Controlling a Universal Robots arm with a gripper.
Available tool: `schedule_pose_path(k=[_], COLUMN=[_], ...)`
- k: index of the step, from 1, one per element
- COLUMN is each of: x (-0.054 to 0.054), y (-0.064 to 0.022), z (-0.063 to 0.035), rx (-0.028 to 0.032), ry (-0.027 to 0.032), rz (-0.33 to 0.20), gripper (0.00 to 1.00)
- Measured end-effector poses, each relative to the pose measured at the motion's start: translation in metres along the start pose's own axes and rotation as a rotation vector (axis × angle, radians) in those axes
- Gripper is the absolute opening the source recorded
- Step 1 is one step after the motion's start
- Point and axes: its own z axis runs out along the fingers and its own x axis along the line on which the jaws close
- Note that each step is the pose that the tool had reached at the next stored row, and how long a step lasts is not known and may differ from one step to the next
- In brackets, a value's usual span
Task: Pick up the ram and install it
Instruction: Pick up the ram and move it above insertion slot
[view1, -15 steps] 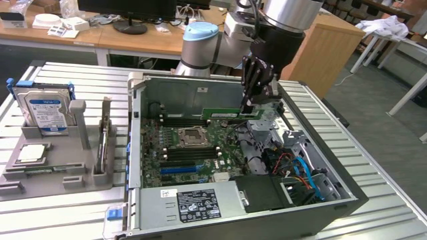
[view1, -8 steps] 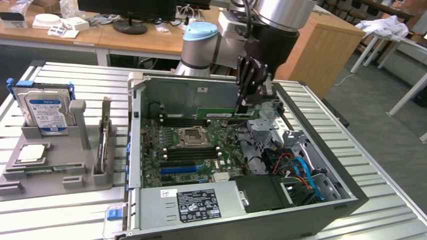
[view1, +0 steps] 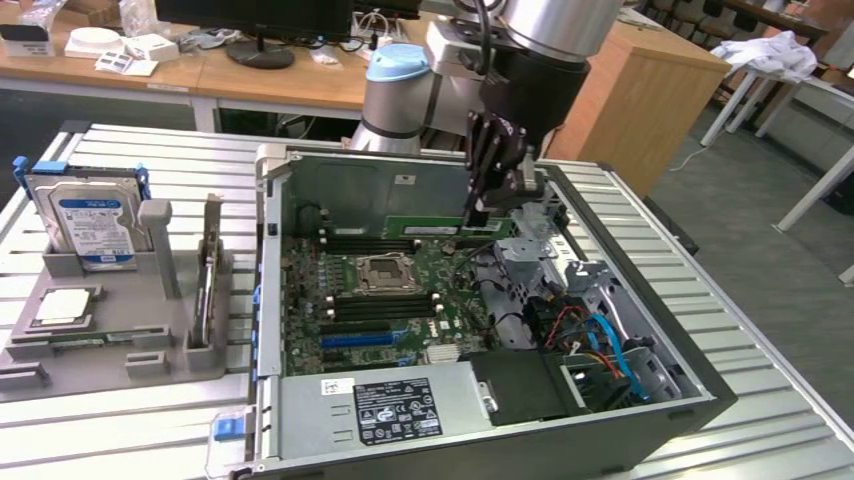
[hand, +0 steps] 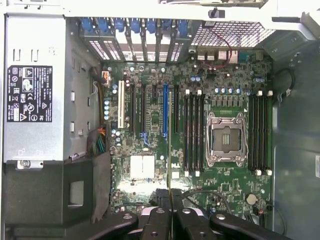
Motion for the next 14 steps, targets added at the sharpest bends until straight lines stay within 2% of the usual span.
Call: schedule_pose_path(k=[7,14], x=[0.0000,0.0000], y=[0.0018,0.0089], z=[0.0001,0.0003], rx=[0.0000,0.0000], ry=[-0.0001,-0.0002], rz=[0.000,0.000], gripper=[0.12,0.12])
